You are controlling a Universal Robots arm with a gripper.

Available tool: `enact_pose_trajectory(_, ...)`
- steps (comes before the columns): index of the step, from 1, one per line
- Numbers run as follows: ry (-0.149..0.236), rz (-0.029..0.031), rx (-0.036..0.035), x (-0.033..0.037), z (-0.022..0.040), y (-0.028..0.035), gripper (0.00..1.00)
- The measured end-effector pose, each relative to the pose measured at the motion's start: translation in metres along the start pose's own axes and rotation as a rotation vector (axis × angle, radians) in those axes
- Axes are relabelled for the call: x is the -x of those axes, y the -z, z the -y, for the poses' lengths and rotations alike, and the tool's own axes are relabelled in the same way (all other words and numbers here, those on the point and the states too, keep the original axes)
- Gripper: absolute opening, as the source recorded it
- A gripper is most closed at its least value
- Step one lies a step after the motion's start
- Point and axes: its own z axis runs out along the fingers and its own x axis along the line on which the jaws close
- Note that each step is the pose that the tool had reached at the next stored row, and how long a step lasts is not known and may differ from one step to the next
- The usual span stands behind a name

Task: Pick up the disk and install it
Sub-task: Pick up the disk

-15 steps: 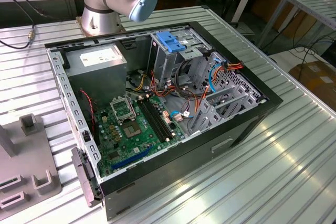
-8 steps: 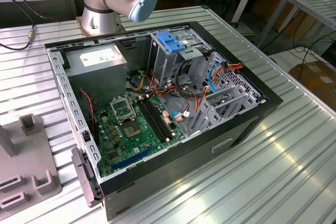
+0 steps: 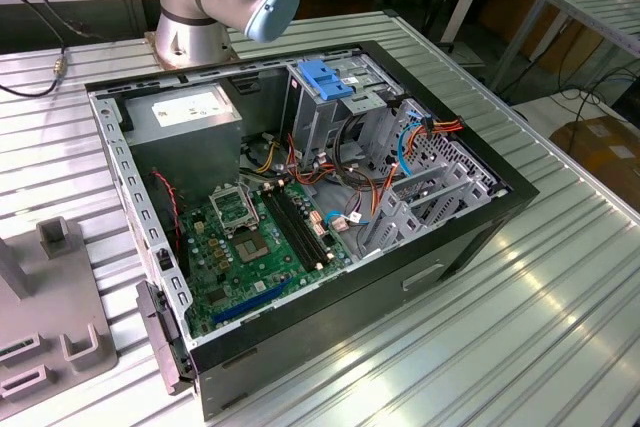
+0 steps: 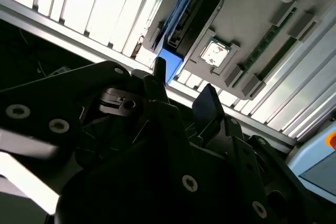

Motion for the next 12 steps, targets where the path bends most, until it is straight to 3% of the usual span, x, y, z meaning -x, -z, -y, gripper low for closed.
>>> enact_pose_trajectory(3,0.001,0.0000,0.0000,0.0001,0.0000,-0.0050,0.49)
enact_pose_trajectory(4,0.001,0.0000,0.0000,0.0002,0.0000,-0.0075,0.56)
enact_pose_trajectory(12,0.001,-0.0001,0.0001,0.0007,-0.0001,-0.0224,0.56)
